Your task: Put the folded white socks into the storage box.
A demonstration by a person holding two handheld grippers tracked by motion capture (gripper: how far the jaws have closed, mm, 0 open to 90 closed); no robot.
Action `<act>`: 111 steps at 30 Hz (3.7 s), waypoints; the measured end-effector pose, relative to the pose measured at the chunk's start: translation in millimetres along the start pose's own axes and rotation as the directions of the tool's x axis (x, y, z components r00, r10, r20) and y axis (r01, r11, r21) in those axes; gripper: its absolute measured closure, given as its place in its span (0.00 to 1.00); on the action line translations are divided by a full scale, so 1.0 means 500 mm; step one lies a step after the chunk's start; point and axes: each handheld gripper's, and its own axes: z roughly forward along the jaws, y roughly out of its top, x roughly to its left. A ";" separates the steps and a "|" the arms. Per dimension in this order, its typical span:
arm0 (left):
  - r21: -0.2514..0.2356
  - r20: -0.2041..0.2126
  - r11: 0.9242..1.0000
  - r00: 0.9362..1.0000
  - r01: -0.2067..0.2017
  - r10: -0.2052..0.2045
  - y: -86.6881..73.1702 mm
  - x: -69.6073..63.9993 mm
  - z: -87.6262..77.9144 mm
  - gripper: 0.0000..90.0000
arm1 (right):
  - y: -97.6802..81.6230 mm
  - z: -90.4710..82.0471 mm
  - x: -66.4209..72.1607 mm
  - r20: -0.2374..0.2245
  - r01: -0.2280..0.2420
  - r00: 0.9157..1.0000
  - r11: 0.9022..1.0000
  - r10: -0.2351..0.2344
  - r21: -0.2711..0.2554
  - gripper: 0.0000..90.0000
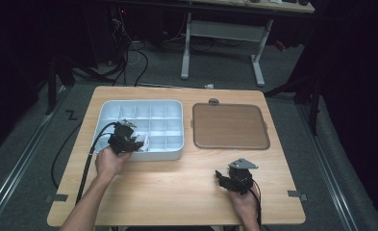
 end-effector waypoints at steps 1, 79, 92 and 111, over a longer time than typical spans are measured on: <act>0.000 0.000 1.000 1.000 0.000 0.000 0.000 0.000 0.000 0.79 | 0.000 0.000 0.000 0.000 0.000 1.000 1.000 0.000 0.000 0.42; 0.014 -0.043 0.997 0.996 -0.081 0.081 -0.019 -0.025 0.000 0.68 | 0.000 0.000 0.000 0.000 0.000 1.000 1.000 0.000 0.000 0.41; -0.077 0.002 0.996 0.999 -0.039 0.040 -0.003 -0.024 -0.044 0.57 | 0.000 0.000 0.000 0.001 -0.001 1.000 1.000 0.001 0.000 0.41; -0.228 0.080 0.973 0.996 0.049 -0.032 0.033 -0.017 -0.141 0.52 | 0.000 0.000 0.000 0.001 -0.001 1.000 1.000 0.001 0.000 0.41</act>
